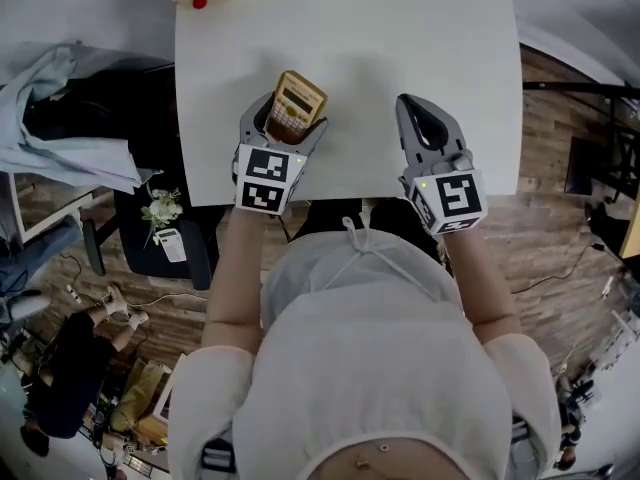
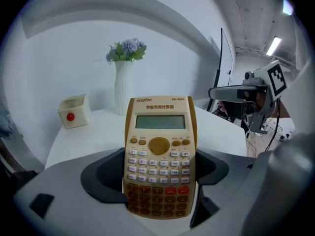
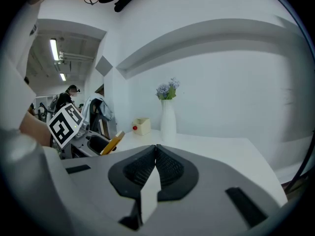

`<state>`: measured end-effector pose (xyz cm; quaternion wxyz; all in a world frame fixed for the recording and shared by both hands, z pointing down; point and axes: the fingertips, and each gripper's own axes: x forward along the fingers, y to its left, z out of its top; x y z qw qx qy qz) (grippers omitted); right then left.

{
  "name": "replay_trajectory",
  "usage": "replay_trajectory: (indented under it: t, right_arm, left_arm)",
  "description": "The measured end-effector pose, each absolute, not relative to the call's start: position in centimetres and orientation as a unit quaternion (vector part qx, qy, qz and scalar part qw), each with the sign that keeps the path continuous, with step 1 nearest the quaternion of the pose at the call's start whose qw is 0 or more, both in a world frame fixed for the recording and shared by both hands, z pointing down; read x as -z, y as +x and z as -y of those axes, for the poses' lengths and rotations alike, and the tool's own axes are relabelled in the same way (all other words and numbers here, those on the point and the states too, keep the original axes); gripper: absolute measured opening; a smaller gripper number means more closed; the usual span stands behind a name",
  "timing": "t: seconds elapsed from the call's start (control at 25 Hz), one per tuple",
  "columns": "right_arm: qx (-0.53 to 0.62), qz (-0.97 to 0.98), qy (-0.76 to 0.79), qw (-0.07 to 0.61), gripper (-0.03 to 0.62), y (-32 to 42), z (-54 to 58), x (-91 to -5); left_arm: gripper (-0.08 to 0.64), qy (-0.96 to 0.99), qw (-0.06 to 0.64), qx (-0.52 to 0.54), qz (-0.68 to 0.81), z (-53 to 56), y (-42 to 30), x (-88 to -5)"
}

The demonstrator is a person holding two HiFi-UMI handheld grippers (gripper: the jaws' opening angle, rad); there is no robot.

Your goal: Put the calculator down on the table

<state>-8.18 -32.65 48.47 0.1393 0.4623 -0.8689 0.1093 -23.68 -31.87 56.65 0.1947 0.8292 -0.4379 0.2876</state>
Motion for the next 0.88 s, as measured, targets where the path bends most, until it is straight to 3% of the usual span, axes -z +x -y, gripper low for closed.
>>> replay_trajectory:
  t: [0.48,0.88]
  right_arm:
    - [-0.125,0.87,0.446,0.169,0.006,-10.3,34.1,-52.4]
    - [-0.132,0.865,0.455,0.165,0.006,-9.6,34.6,-52.4]
  left_arm:
    - [0.41,0.804,0.212,-0.416,0.368,33.1,-22.9,-63.7]
    - [0.41,0.803,0.226,-0.416,0.362,33.1,-22.7,-64.2]
